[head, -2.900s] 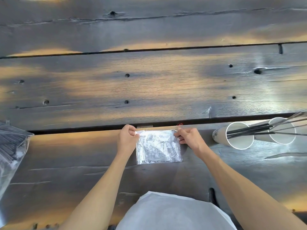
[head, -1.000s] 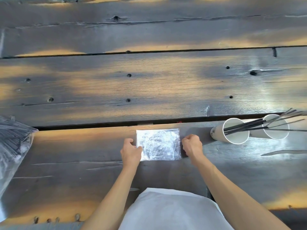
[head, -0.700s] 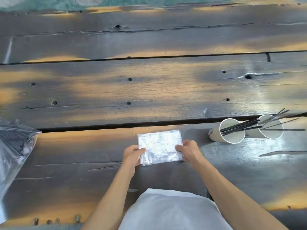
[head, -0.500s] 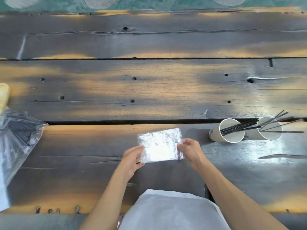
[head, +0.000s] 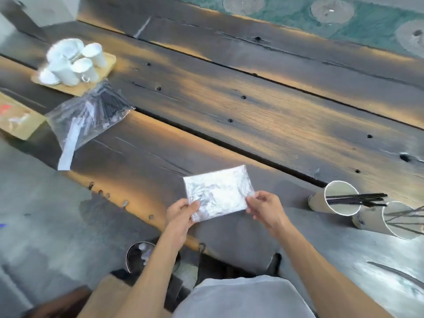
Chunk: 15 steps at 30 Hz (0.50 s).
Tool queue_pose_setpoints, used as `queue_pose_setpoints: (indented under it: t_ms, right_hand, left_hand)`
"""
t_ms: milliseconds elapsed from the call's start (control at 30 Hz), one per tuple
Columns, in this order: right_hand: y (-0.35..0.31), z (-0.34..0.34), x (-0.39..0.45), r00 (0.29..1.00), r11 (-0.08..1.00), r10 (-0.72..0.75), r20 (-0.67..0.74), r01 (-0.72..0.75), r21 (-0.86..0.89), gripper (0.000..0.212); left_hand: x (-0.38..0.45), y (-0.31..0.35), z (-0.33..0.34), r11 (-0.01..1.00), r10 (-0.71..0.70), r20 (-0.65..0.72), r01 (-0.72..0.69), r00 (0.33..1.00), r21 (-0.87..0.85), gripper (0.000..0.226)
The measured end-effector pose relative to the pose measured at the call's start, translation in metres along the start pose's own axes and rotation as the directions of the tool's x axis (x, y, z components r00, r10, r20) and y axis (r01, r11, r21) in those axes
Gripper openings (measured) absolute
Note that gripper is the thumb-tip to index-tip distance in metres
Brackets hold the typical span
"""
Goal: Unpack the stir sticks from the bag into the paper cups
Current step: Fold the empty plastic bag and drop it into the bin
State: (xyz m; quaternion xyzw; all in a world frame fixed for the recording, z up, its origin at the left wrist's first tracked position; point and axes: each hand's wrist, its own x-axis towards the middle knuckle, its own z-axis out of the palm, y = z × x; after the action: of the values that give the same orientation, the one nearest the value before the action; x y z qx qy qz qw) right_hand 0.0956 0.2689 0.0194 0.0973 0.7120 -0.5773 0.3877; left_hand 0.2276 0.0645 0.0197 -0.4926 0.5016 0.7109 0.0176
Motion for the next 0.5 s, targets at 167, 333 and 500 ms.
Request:
queue_pose_setpoints:
  t_ms: [167,333,500]
  right_hand:
    - [0.007,0.032,-0.02,0.988,0.99,-0.05,0.146,0.068,-0.122,0.017]
    - [0.02,0.084,-0.037,0.955,0.979,-0.025,0.296,0.084,-0.186,0.013]
    - [0.044,0.147,-0.05,0.918,0.957,0.076,0.389,0.042,-0.286,0.011]
  left_hand:
    - [-0.053,-0.049,-0.044,0.984,-0.036,-0.078,0.022,0.996,-0.178,0.019]
    - [-0.099,-0.105,-0.094,0.932,-0.111,-0.135,0.056,0.985,-0.359,0.027]
    - [-0.123,-0.149,-0.134,0.895,-0.16,-0.298,0.011,0.941,-0.445,0.017]
